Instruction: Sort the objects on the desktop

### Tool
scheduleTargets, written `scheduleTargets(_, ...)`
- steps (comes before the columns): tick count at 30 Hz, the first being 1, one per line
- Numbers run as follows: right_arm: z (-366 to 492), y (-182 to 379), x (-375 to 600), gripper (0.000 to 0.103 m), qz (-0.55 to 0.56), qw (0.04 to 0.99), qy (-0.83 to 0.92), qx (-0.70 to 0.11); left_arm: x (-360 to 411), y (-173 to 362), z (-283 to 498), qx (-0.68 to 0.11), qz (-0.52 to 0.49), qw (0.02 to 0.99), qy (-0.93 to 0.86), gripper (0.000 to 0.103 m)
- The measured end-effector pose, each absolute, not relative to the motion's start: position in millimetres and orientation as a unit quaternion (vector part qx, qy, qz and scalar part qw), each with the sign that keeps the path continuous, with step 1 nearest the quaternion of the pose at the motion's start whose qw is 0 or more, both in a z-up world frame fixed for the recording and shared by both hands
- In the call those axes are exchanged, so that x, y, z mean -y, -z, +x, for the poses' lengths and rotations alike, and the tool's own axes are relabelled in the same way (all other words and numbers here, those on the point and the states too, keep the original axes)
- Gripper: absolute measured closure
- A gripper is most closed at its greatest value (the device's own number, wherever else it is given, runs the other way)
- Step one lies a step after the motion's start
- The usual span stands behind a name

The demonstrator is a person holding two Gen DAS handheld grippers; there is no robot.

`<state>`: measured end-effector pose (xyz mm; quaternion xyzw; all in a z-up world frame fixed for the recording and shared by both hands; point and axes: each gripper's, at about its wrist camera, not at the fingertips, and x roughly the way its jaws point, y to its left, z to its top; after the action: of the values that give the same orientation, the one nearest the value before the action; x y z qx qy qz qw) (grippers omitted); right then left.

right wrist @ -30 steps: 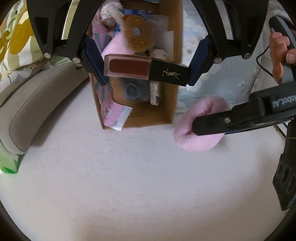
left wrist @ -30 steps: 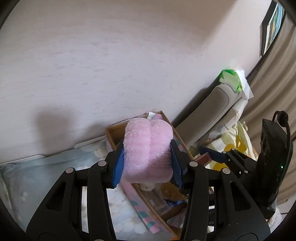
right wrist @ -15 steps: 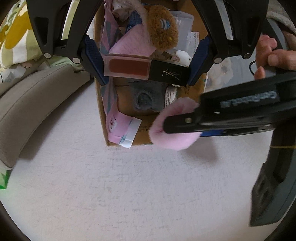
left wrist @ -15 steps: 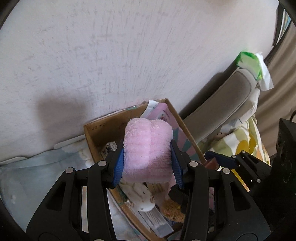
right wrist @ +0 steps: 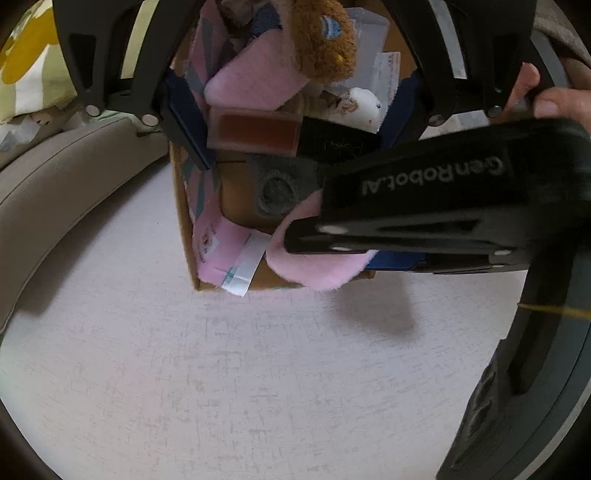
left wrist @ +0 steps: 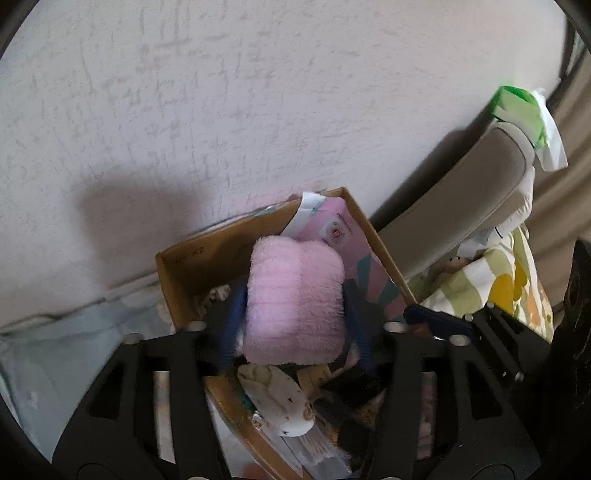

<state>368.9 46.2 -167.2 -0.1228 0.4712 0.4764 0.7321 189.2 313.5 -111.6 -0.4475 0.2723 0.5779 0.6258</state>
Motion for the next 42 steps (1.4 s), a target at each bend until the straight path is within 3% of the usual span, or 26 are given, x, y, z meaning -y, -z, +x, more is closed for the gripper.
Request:
scheduleTargets(1, 369, 169, -46, 0.016, -0.132, 0.738, -0.461, -0.475, -312, 110, 188, -0.267, -0.445, 0.628, -0.580, 0.000)
scheduleTargets(2, 369, 171, -45, 0.014, -0.144, 0.745, -0.447, -0.474, -309, 106, 186, -0.255, -0.435, 0.631, -0.589, 0.001)
scheduleTargets(3, 370, 171, -42, 0.002, -0.144, 0.747, -0.445, -0.473, -307, 104, 185, -0.251, -0.432, 0.633, -0.592, 0.000)
scheduleTargets(4, 370, 171, -38, 0.000, -0.133, 0.748, -0.447, -0.472, -306, 102, 184, -0.249, -0.434, 0.634, -0.589, 0.000)
scheduleTargets(24, 308, 113, -40, 0.000, -0.123, 0.769, -0.433, -0.455, -201, 51, 115, -0.225, -0.447, 0.614, -0.610, 0.000)
scheduleTargets(33, 236, 63, -74, 0.000, -0.133, 0.781, -0.447, -0.415, -123, 5, 54, -0.191, -0.414, 0.568, -0.685, 0.000)
scheduleTargets(42, 173, 53, -94, 0.000, -0.138, 0.791, -0.447, -0.394, -65, 6, 16, -0.177, -0.410, 0.519, -0.729, 0.000)
